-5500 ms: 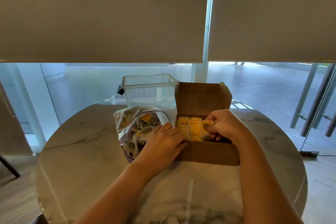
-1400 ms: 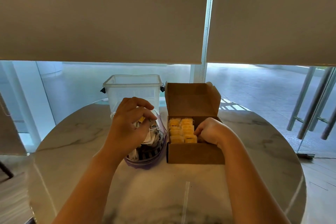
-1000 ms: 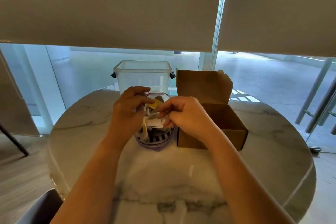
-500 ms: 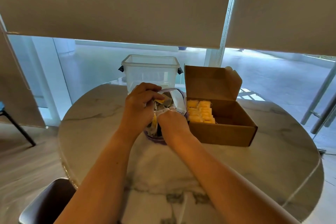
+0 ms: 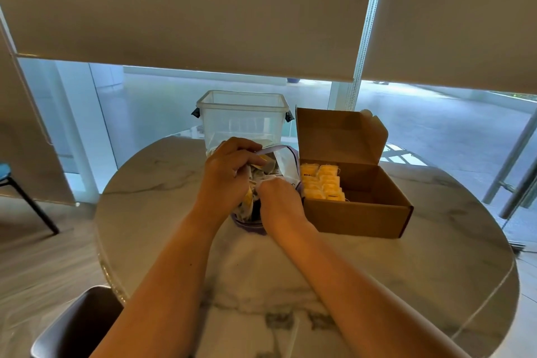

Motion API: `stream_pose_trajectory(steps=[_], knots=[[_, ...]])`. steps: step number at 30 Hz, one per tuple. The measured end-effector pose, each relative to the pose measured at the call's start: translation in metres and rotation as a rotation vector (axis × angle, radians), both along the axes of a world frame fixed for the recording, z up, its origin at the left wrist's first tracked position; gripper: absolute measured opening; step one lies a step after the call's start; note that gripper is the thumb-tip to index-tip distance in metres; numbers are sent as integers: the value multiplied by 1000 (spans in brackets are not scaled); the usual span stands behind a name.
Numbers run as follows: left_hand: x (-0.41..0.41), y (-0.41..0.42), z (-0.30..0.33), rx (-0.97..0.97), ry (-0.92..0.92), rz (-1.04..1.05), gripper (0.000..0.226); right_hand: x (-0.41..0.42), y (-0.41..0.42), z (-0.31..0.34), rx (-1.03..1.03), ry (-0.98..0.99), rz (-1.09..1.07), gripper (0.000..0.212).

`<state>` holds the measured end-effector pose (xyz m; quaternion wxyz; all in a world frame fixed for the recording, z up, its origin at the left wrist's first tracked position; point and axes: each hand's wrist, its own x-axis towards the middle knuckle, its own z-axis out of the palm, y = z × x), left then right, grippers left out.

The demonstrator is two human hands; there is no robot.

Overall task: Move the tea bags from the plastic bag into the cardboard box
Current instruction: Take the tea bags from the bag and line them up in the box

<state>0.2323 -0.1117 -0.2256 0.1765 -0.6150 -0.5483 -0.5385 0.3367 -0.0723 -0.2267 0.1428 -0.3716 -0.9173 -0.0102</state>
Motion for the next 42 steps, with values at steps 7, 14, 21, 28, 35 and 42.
stream_pose_trajectory(steps=[7, 14, 21, 28, 35, 42], knots=[[-2, -1, 0, -3, -71, -16, 33, 10, 3, 10, -49, 397, 60, 18], [8, -5, 2, -98, -153, -86, 24, 53, 5, 39, -377, 833, 122, 17], [31, 9, -4, -64, -10, -12, 27, 86, 16, 47, -820, 981, 111, 17], [47, 10, -10, -105, 135, 61, 26, 112, 37, 51, -782, 1041, -10, 7], [57, 15, -22, -243, 559, 172, 28, 135, 54, 44, -626, 518, -252, 8], [59, 14, -20, -262, 504, 118, 27, 109, 72, 40, -687, 170, -403, 20]])
